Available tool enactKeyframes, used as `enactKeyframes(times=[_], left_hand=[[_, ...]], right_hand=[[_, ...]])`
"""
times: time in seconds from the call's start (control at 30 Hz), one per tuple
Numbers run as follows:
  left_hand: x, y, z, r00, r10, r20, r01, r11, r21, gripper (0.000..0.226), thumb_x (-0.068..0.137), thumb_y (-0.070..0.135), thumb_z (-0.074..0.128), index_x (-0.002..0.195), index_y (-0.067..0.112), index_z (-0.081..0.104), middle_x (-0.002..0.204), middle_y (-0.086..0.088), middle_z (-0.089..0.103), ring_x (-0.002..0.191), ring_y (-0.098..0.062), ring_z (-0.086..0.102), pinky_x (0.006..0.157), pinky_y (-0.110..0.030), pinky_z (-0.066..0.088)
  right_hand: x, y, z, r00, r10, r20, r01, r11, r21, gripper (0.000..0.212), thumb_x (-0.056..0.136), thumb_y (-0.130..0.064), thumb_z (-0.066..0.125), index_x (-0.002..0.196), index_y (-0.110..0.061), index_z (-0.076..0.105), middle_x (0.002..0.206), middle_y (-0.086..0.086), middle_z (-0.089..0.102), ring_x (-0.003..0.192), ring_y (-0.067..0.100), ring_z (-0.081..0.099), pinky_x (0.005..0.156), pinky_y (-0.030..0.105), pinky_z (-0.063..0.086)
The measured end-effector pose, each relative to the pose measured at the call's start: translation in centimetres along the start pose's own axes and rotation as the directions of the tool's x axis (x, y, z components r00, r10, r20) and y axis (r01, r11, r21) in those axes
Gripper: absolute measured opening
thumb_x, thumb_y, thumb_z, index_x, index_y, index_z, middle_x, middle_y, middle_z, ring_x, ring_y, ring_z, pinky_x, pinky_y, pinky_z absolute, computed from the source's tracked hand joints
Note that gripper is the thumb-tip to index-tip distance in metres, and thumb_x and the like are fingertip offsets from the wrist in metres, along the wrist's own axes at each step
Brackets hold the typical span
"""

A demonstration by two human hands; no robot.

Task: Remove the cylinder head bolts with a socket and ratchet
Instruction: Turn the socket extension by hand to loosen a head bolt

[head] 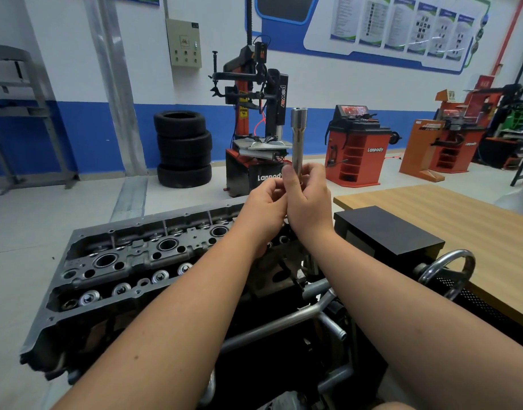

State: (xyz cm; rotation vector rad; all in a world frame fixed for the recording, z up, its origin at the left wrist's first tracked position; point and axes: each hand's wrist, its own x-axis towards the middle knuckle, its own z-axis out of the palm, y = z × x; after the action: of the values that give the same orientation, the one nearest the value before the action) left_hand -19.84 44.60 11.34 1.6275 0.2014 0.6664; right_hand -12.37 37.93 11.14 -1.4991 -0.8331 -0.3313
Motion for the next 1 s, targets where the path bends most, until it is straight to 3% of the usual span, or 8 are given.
enactKeyframes(times=[0.07,0.13,0.3,0.37,0.53,0.7,0.87,1.0], left_hand=[[0.08,-0.11,-0.10,1.000,0.005,-0.016,-0.005,1.000,0.002,0.007,0.103,0.029,0.061,0.108,0.028,0.065,0.106,0.004,0.075,0.094,-0.011,0.071,0.070,-0.022,0.055],[0.11,-0.11,-0.09,1.000,0.003,-0.014,-0.004,1.000,-0.025,0.010,0.104,0.031,0.060,0.110,0.027,0.067,0.103,0.005,0.076,0.090,-0.007,0.072,0.070,-0.020,0.056],[0.04,-0.02,0.07,1.000,-0.016,0.004,0.016,1.000,-0.008,0.024,0.105,0.038,0.055,0.123,0.027,0.067,0.100,0.013,0.075,0.073,0.012,0.065,0.059,-0.009,0.049],[0.03,-0.15,-0.04,1.000,-0.024,0.008,0.024,1.000,0.021,0.018,0.104,0.037,0.058,0.117,0.029,0.069,0.097,0.013,0.077,0.074,0.009,0.067,0.059,-0.011,0.049],[0.00,-0.24,-0.15,0.999,-0.019,-0.042,0.019,1.000,0.007,0.008,0.100,0.028,0.066,0.106,0.023,0.069,0.088,0.012,0.077,0.072,0.002,0.068,0.060,-0.014,0.050],[-0.34,0.43,0.14,0.998,-0.054,-0.013,0.054,0.999,-0.006,0.018,0.103,0.041,0.059,0.114,0.033,0.070,0.097,0.013,0.078,0.083,0.001,0.071,0.068,-0.019,0.054],[-0.51,0.57,0.23,0.997,-0.070,-0.016,0.071,0.996,0.058,0.022,0.104,0.037,0.057,0.121,0.029,0.070,0.106,0.006,0.078,0.103,-0.015,0.073,0.087,-0.037,0.060],[-0.34,0.34,0.18,0.997,-0.058,-0.050,0.062,0.994,0.087,0.017,0.102,0.036,0.061,0.115,0.029,0.068,0.103,0.007,0.078,0.097,-0.017,0.073,0.084,-0.037,0.060]], right_hand=[[-0.01,0.01,0.02,1.000,-0.008,0.001,0.008,1.000,-0.011,0.027,0.103,-0.040,0.051,0.103,-0.013,0.053,0.085,-0.004,0.063,0.077,0.004,0.064,0.067,0.025,0.051],[0.01,0.05,0.08,1.000,-0.017,-0.004,0.017,1.000,-0.013,0.023,0.106,-0.035,0.046,0.098,-0.015,0.054,0.081,-0.006,0.061,0.073,-0.003,0.059,0.062,0.014,0.045],[0.08,0.17,0.02,1.000,0.008,-0.019,-0.007,1.000,0.015,0.038,0.107,-0.037,0.038,0.097,-0.009,0.061,0.082,-0.003,0.062,0.080,0.002,0.057,0.063,0.018,0.043],[0.07,0.06,-0.02,1.000,0.015,-0.004,-0.014,1.000,0.018,0.030,0.105,-0.043,0.044,0.099,-0.017,0.058,0.082,-0.007,0.061,0.076,-0.001,0.058,0.063,0.015,0.044],[-0.04,-0.08,-0.17,1.000,-0.003,0.017,0.003,1.000,-0.003,0.021,0.102,-0.040,0.052,0.097,-0.020,0.051,0.080,-0.006,0.060,0.076,0.009,0.060,0.066,0.029,0.048],[0.13,0.17,-0.13,0.998,0.017,0.054,-0.019,0.999,0.041,0.032,0.108,-0.033,0.038,0.092,-0.018,0.061,0.080,-0.004,0.063,0.076,0.004,0.059,0.064,0.021,0.046],[0.27,0.26,-0.32,0.996,0.020,0.081,-0.026,0.997,0.074,0.021,0.100,-0.046,0.053,0.100,-0.024,0.053,0.080,-0.012,0.060,0.075,-0.007,0.059,0.061,0.010,0.043],[0.32,0.59,-0.37,0.995,-0.005,0.100,-0.007,0.992,0.124,0.022,0.102,-0.041,0.052,0.092,-0.021,0.054,0.075,-0.009,0.059,0.072,-0.004,0.059,0.060,0.010,0.045]])
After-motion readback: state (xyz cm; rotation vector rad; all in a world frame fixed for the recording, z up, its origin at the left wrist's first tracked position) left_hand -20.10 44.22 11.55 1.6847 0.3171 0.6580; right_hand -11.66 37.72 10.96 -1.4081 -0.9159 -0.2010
